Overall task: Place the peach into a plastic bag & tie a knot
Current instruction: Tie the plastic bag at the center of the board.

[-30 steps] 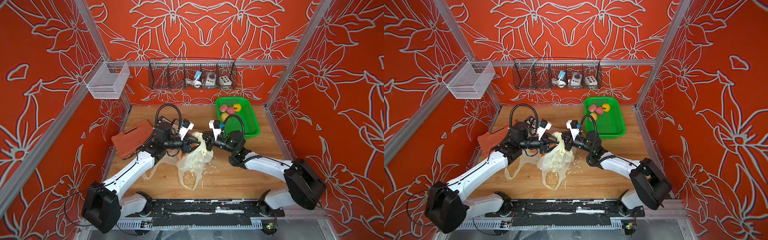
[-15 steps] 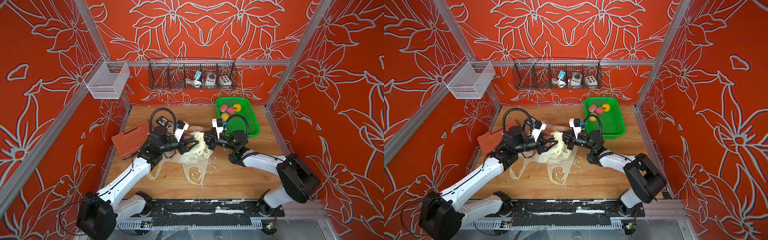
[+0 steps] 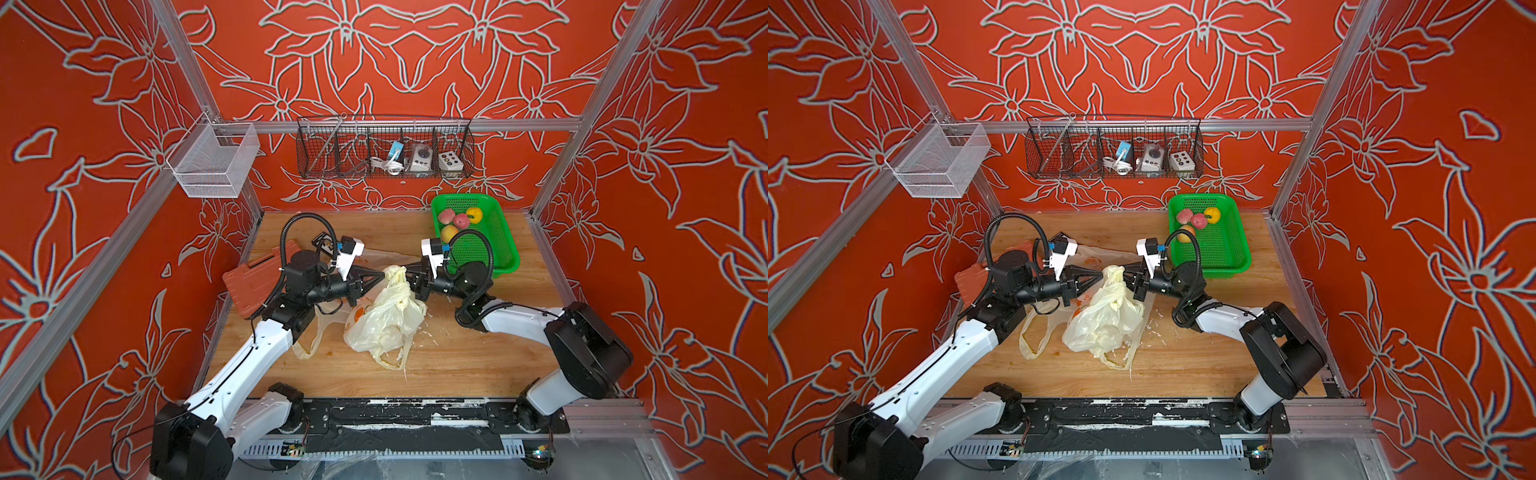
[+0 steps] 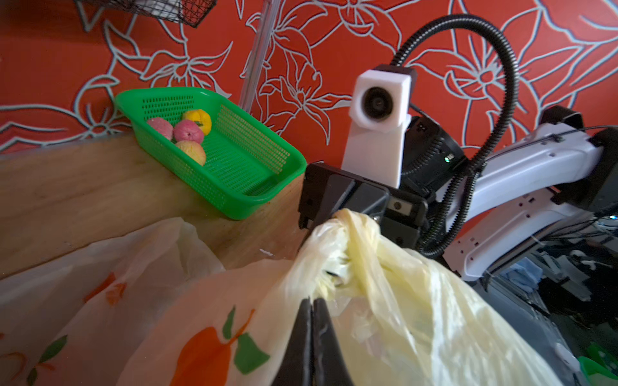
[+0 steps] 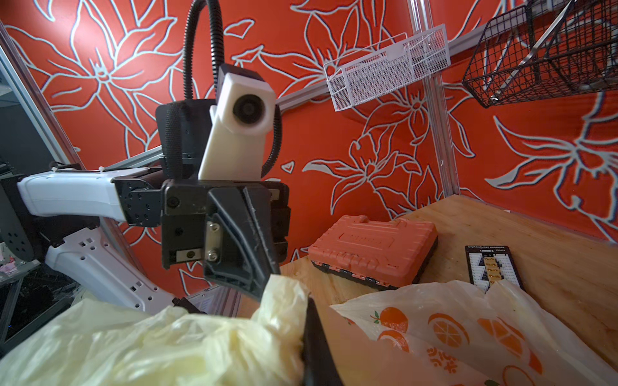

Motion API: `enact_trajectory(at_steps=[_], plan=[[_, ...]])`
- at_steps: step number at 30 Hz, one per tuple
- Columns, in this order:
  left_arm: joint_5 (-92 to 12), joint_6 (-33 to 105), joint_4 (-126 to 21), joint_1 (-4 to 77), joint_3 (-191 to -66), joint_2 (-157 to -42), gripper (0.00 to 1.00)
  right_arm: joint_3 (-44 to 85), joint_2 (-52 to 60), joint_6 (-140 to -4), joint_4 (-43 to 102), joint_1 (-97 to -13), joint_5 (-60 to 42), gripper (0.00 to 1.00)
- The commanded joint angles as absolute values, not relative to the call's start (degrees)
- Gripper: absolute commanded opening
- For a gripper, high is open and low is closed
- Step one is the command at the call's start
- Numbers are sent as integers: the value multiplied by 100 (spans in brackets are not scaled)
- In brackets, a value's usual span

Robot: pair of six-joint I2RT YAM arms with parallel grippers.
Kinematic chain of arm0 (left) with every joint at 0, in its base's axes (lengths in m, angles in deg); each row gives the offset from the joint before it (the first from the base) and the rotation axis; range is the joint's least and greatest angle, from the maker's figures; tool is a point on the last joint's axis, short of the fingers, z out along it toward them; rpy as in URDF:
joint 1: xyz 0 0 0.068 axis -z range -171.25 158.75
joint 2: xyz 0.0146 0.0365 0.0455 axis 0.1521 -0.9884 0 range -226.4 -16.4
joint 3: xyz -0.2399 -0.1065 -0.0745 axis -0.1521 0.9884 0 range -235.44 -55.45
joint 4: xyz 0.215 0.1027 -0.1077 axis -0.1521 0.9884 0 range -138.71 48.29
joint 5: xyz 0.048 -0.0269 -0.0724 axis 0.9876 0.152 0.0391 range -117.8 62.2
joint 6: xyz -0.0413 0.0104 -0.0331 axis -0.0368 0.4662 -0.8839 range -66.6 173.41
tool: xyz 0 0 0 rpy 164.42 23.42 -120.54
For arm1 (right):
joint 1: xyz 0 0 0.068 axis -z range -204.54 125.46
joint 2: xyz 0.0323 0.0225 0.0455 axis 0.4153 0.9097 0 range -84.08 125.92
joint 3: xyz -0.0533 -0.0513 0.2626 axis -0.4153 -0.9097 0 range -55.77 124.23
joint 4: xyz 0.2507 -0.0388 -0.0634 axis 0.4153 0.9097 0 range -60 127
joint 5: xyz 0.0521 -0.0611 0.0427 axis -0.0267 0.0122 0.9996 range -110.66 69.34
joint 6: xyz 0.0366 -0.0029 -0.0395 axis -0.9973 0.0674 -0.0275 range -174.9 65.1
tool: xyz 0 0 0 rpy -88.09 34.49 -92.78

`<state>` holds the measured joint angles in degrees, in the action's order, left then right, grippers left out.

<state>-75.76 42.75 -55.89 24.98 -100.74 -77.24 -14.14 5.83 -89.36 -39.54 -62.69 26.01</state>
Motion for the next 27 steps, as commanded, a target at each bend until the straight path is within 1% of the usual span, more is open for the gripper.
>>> enact_trajectory(at_steps=[1, 3, 7, 14, 20, 24, 27], plan=[[-7833, 3979, -5698, 2430, -10327, -7990, 0, -1217, 594, -9069, -4288, -6251, 2790, 0], [-8121, 3777, -5949, 2463, -10351, -8100, 1, -1201, 599, -9037, -4235, -6248, 2785, 0], [-8471, 3859, -5919, 2566, -10272, -8024, 5, -1158, 598, -8984, -4131, -6251, 2785, 0], [-8442, 4201, -5252, 2553, -10278, -7749, 0, -1151, 596, -8937, -4023, -6246, 2785, 0], [-8637, 3970, -5335, 2562, -10441, -7910, 0, -1133, 636, -8974, -4032, -6249, 2798, 0], [-8706, 3919, -5341, 2653, -10526, -8136, 6, -1112, 641, -8984, -4016, -6251, 2820, 0], [-8694, 3865, -5363, 2702, -10610, -8283, 22, -1112, 630, -8954, -3967, -6269, 2842, 0]])
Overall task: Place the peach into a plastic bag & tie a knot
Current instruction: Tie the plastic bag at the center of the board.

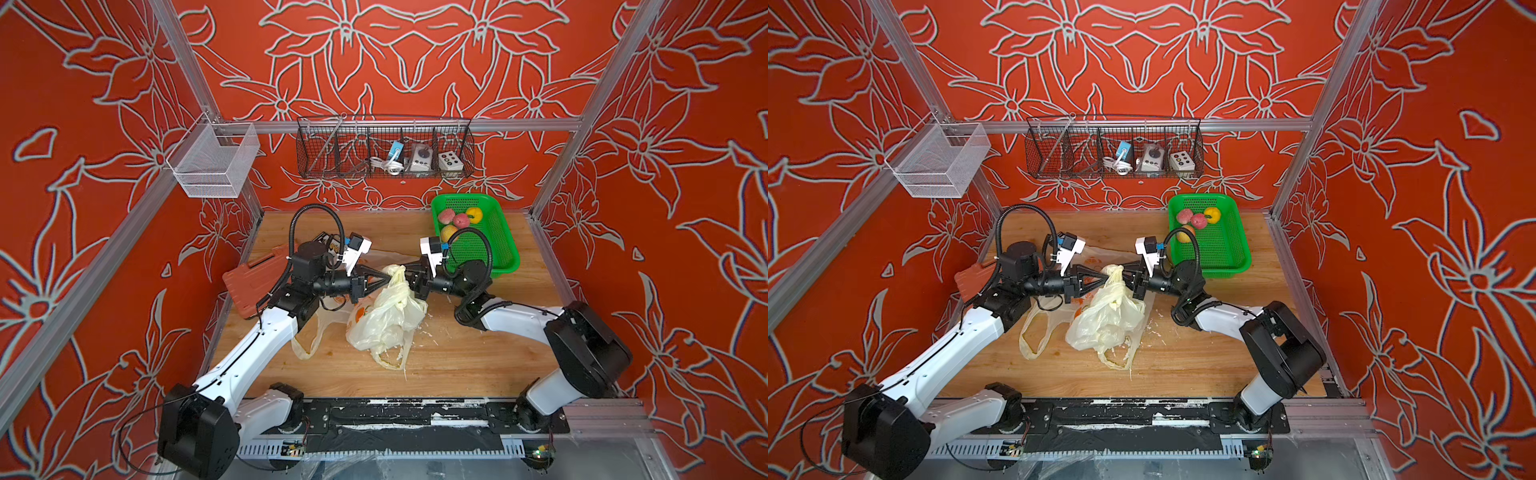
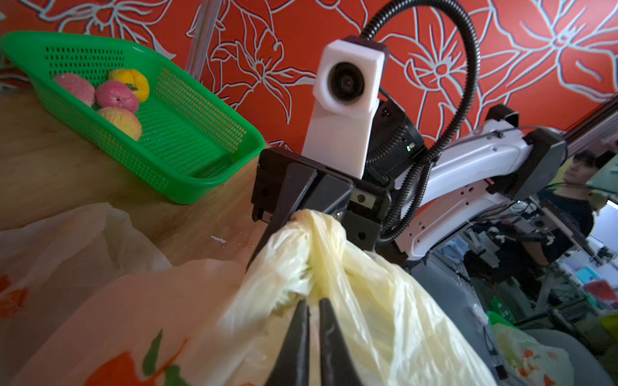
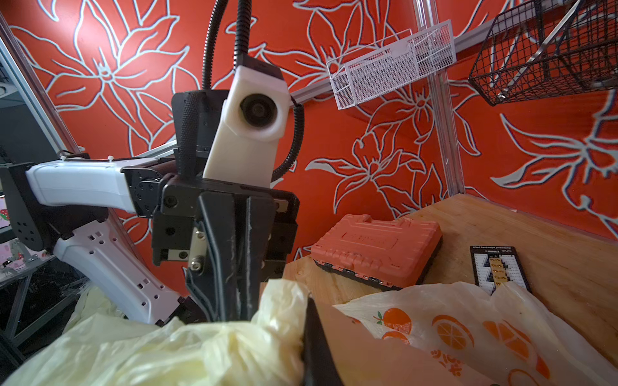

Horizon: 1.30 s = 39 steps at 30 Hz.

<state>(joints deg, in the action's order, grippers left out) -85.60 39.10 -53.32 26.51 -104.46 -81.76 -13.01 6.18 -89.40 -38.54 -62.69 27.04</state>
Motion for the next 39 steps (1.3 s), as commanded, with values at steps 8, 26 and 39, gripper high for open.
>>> enact_trajectory(at_steps=[8, 26, 39], plan=[[-8608, 3969, -5276, 2712, -10711, -8494, 31, -1077, 615, -9041, -4046, -6331, 2934, 0], [-8490, 4159, -4832, 2553, -10654, -8346, 29, -1165, 558, -9334, -4469, -6241, 3093, 0], [-8500, 3943, -5218, 2560, -10738, -8481, 39, -1050, 629, -9306, -4381, -6356, 3361, 0]])
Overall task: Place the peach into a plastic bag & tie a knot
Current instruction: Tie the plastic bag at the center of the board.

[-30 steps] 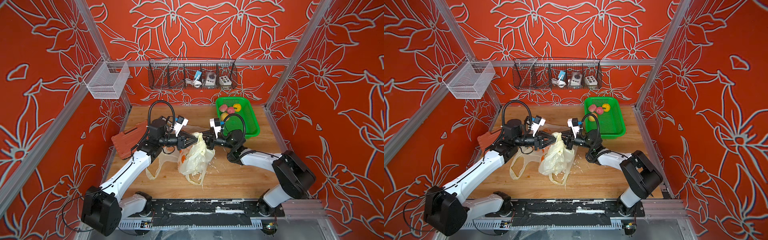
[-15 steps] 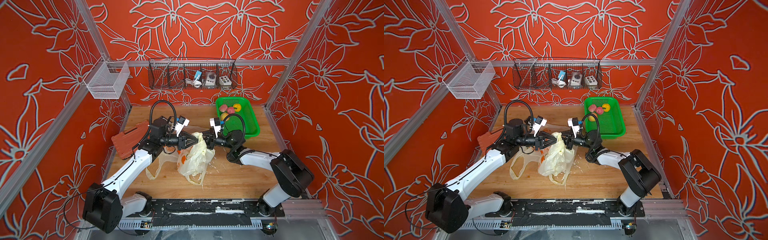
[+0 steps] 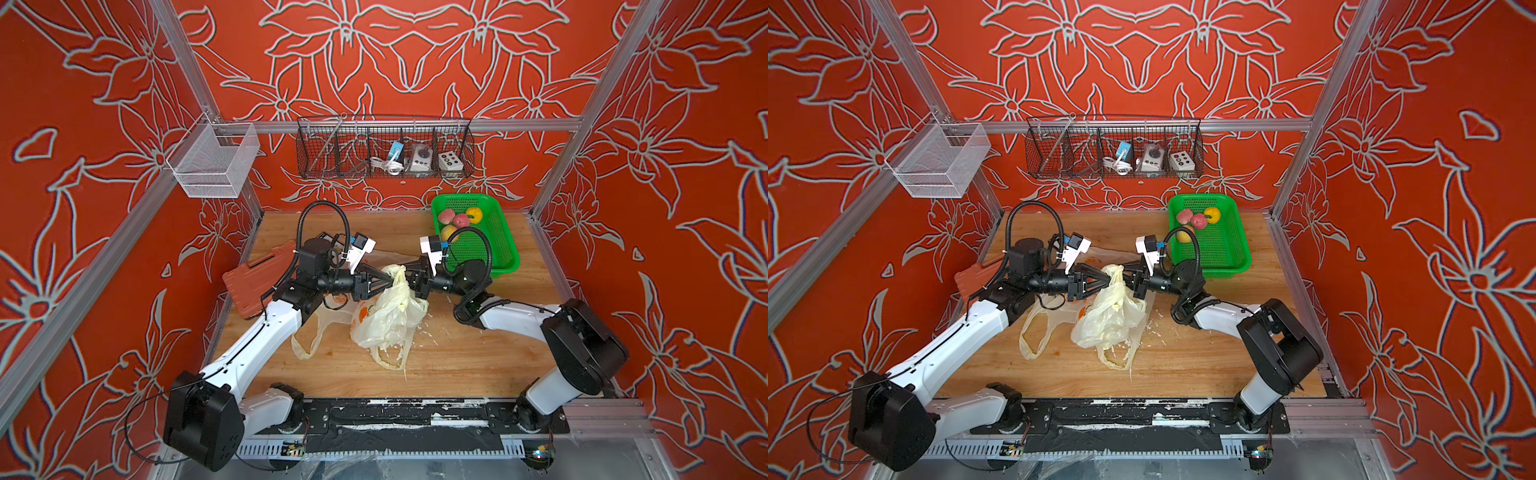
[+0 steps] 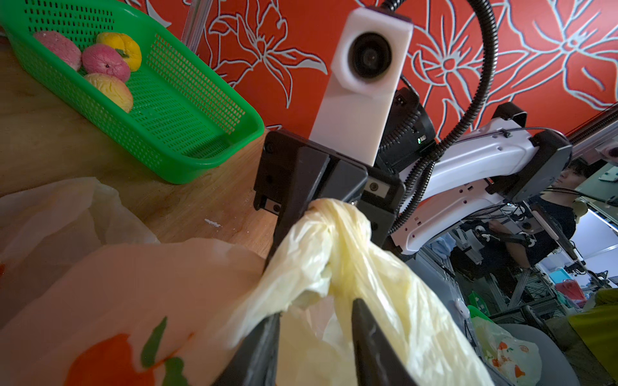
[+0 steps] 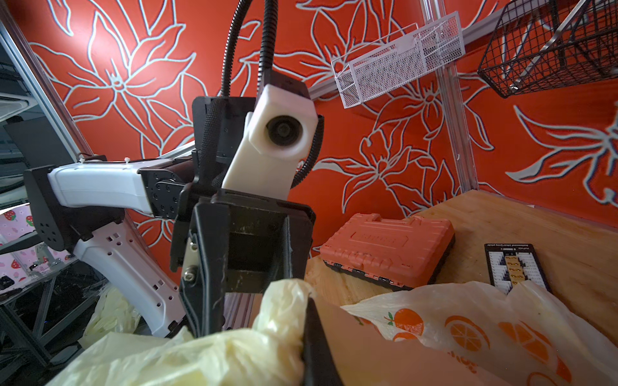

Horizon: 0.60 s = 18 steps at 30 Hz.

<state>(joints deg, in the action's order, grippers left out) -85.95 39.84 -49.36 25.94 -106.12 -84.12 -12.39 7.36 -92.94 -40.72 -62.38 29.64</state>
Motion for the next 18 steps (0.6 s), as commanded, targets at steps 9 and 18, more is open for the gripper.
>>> enact_trajectory(at_steps=[9, 18], plan=[[-8571, 3813, -5522, 2562, -10813, -8647, 32, -987, 743, -9485, -4551, -6470, 3616, 0], [-8529, 4012, -5273, 2536, -10679, -8382, 2, -1066, 508, -9083, -3837, -6339, 3366, 1]])
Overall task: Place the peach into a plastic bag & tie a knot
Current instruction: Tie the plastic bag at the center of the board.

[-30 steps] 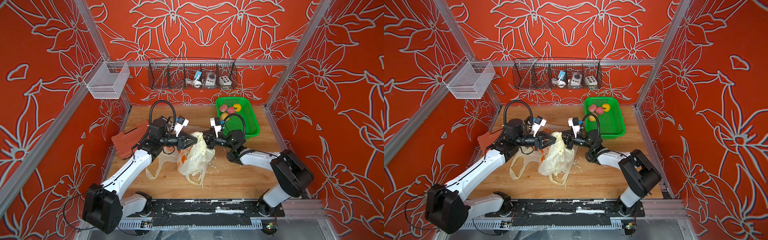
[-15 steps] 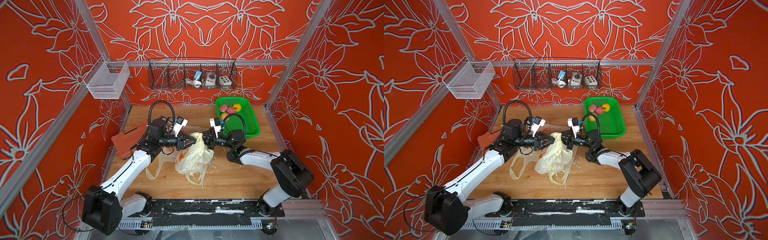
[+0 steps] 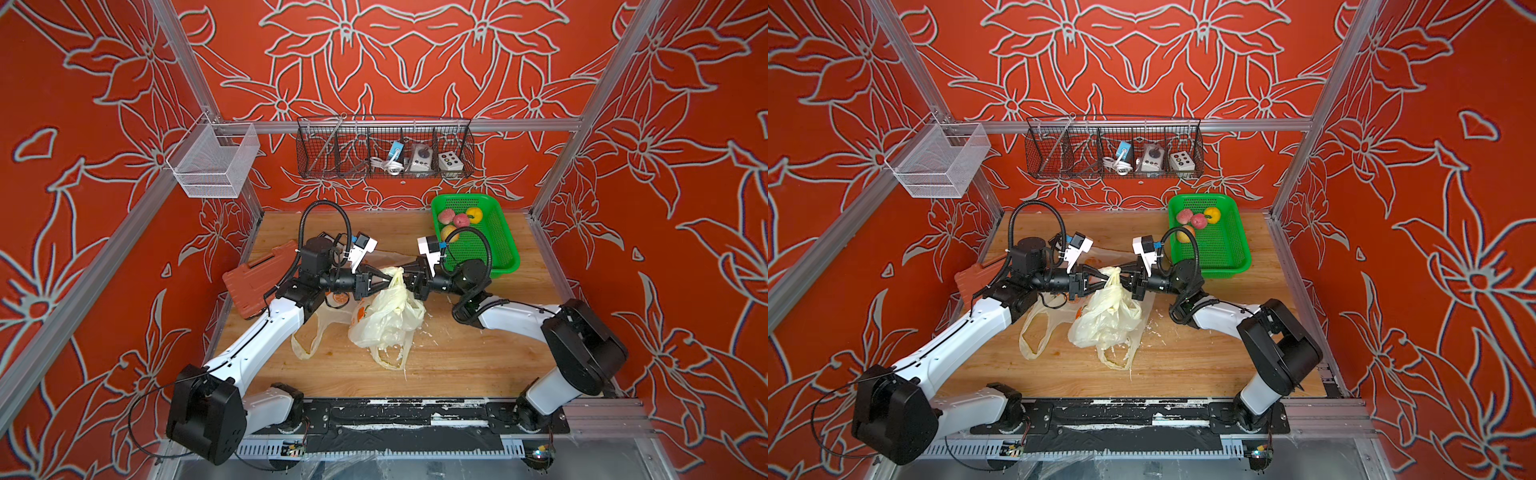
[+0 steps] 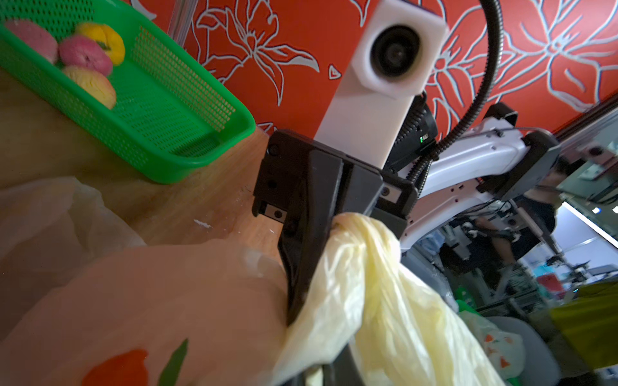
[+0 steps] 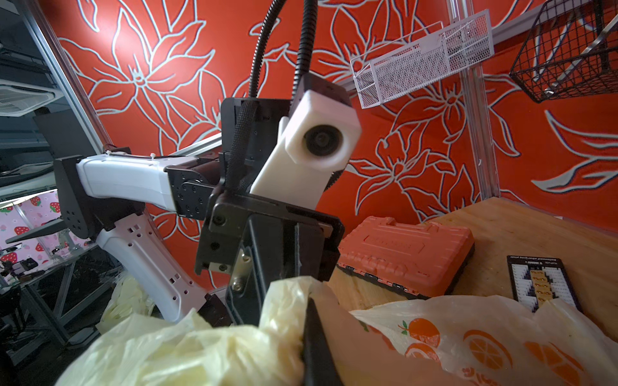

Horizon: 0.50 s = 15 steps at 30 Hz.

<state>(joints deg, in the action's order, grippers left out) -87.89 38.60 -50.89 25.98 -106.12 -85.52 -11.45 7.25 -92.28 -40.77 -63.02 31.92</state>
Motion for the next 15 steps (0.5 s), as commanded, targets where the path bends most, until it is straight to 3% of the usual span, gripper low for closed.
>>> enact_trajectory(at_steps=[1, 10, 15], plan=[[-8523, 4033, -5239, 2519, -10671, -8352, 0, -1080, 439, -8972, -3674, -6332, 3338, 4], [-8479, 4160, -5016, 2404, -10745, -8249, 0, -1508, -243, -8498, -2393, -6127, 2873, 31], [-8101, 4157, -5051, 2369, -10740, -8264, 0, -1358, -1245, -7425, 529, -6060, 1925, 35]])
